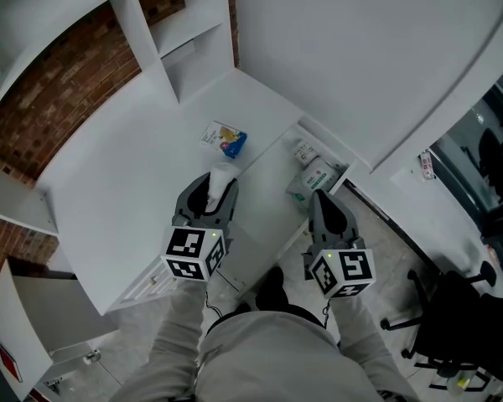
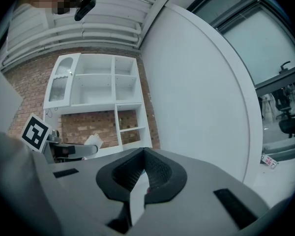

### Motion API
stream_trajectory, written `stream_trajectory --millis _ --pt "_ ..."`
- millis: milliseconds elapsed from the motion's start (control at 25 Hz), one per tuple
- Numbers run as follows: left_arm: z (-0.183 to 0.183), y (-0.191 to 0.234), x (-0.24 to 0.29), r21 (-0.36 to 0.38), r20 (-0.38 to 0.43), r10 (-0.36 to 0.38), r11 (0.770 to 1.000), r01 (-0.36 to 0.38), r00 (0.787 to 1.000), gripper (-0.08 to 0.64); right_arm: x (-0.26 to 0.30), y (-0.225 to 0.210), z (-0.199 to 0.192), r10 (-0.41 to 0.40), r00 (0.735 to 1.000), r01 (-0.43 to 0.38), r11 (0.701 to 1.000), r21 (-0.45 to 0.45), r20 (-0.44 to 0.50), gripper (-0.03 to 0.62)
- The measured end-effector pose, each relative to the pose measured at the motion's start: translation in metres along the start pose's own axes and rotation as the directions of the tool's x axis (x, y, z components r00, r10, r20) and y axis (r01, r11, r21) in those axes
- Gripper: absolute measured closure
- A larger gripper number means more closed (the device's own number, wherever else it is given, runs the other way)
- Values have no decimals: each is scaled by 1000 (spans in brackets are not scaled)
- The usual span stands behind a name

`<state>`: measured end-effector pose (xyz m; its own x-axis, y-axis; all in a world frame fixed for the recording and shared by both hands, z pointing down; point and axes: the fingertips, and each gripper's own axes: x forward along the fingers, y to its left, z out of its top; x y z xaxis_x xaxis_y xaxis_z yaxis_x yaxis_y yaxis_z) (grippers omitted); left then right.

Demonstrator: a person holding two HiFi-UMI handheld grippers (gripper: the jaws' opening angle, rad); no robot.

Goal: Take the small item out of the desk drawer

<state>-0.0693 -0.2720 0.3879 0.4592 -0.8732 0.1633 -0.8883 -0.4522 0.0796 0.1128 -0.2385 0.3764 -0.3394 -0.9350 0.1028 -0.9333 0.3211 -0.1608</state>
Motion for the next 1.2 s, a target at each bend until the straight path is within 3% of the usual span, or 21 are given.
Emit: stream_trajectory --millis 1200 --pt "2 3 -9 -23 19 26 999 -26 999 365 -2 5 0 40 999 -40 999 -11 -12 565"
